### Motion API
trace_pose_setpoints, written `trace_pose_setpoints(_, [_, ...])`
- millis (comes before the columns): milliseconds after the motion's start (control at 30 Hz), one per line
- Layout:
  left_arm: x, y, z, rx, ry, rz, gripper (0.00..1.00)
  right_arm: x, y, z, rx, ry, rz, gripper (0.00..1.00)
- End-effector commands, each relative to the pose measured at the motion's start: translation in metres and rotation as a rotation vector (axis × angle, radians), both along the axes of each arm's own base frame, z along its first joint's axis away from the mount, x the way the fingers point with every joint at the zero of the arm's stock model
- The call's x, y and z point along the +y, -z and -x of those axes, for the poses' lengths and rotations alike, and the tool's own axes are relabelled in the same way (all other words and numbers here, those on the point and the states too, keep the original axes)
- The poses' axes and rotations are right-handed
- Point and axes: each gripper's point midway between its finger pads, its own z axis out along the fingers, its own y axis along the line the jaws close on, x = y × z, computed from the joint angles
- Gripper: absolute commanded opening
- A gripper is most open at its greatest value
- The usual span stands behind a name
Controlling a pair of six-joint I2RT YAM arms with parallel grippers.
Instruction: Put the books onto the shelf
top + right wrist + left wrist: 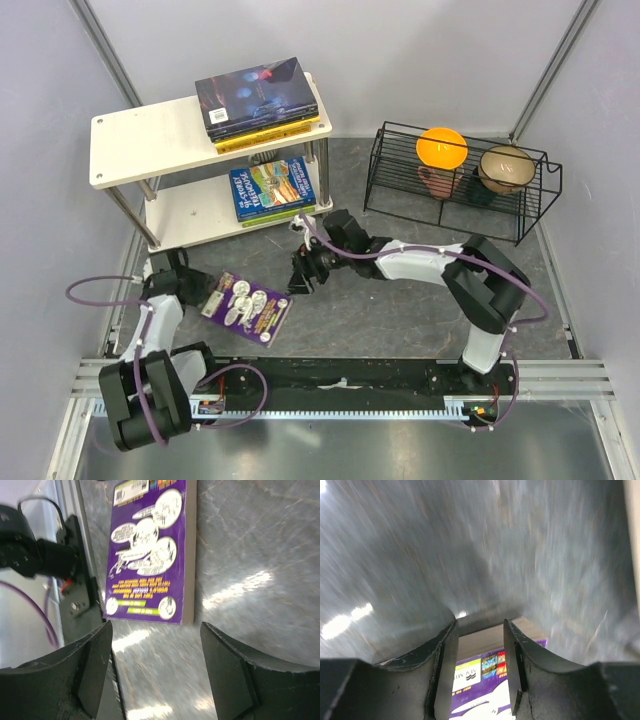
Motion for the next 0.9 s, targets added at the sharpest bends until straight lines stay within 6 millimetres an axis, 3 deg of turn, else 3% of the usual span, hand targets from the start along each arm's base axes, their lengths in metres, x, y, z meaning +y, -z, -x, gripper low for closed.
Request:
trace_pose_setpoints(0, [-0.059,0.004,0.027,0.061,0.060,0.178,0.47,-0.036,-0.017,0.020,-0.168,-0.252,0.027,0.80])
trace_pose_setpoints(67, [-0.077,0.002,0.031,0.054,0.114,0.185,0.47,-0.048,-0.019,0.022,-0.265,-0.324,0.055,0.82])
trace_pose_setpoints(233, [-0.118,0.003,0.040,0.055,0.194,0.225,0.48,-0.082,-0.007,0.044,-0.264,-0.422,0.156,0.84])
trace_pose_setpoints(367, [-0.144,-0.001,0.043,0.044,0.299,0.245,0.50,-0.100,0.007,0.046,-0.061,-0.312,0.193,0.83])
trace_pose_setpoints(500, [-0.138,-0.012,0.039,0.008,0.368,0.158,0.58,-0.111,0.019,0.056,-0.013,-0.364,0.198,0.84])
trace_pose_setpoints(600, [-0.133,-0.037,0.027,-0.084,0.426,0.085,0.64,-0.102,0.027,0.055,0.058,-0.364,0.194,0.83])
trace_pose_setpoints(667, [-0.130,-0.073,0.017,-0.195,0.432,0.051,0.66,-0.091,0.032,0.051,0.120,-0.347,0.178,0.83])
trace_pose_setpoints(700, [-0.130,-0.084,0.015,-0.229,0.465,0.025,0.77,-0.090,0.033,0.049,0.131,-0.337,0.179,0.82])
trace_pose_setpoints(767, [-0.132,-0.106,0.019,-0.254,0.475,0.044,0.77,-0.082,0.038,0.041,0.144,-0.300,0.179,0.82])
trace_pose_setpoints(800, [-0.143,-0.108,0.026,-0.234,0.514,0.099,0.76,-0.080,0.038,0.038,0.147,-0.288,0.177,0.82])
trace_pose_setpoints(867, [-0.155,-0.093,0.045,-0.119,0.537,0.194,0.75,-0.074,0.042,0.034,0.169,-0.260,0.177,0.81])
